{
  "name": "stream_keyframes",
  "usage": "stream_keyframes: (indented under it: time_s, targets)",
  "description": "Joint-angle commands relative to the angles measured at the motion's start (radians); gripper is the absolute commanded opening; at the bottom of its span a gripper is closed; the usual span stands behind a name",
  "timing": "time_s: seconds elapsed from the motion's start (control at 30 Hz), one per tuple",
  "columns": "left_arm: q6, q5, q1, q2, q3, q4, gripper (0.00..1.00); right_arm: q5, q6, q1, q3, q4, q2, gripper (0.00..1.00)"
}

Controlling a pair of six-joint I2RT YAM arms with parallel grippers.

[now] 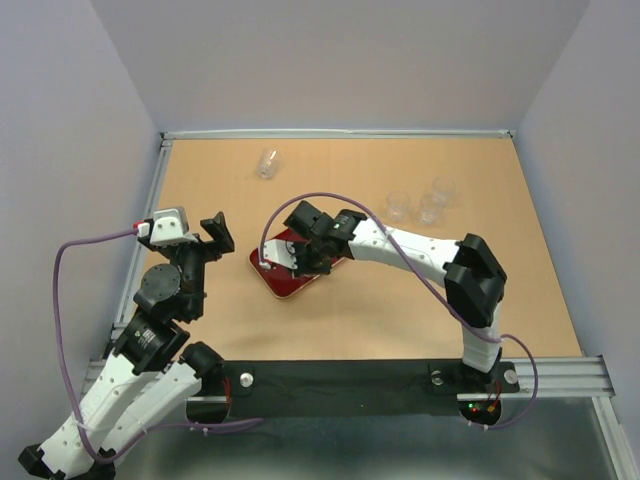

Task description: Place the glasses into the tray

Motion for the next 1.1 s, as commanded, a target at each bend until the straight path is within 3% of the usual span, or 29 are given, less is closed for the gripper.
stream_keyframes:
  time_s: [0.0,0.33,0.8,1.0,1.07]
  targets:
    - [-0.001,-0.021,0.004,0.0,-0.011,0.058,0.91,0.108,0.045,0.001,0.081,0.014,0.048,0.04]
    - [-0.001,0.002,0.004,-0.003,-0.011,0.059,0.91,0.206,0.067,0.001,0.094,0.045,0.111,0.04]
    - [0.0,0.007,0.004,-0.007,-0.011,0.061,0.91,0.229,0.114,-0.027,0.084,0.054,0.134,0.09]
    - [0.002,0.005,0.006,-0.007,-0.013,0.061,0.91,0.217,0.114,-0.027,0.078,0.053,0.118,0.25]
    - [0.0,0.005,0.006,-0.007,-0.013,0.061,0.91,0.221,0.114,-0.027,0.082,0.053,0.109,0.36]
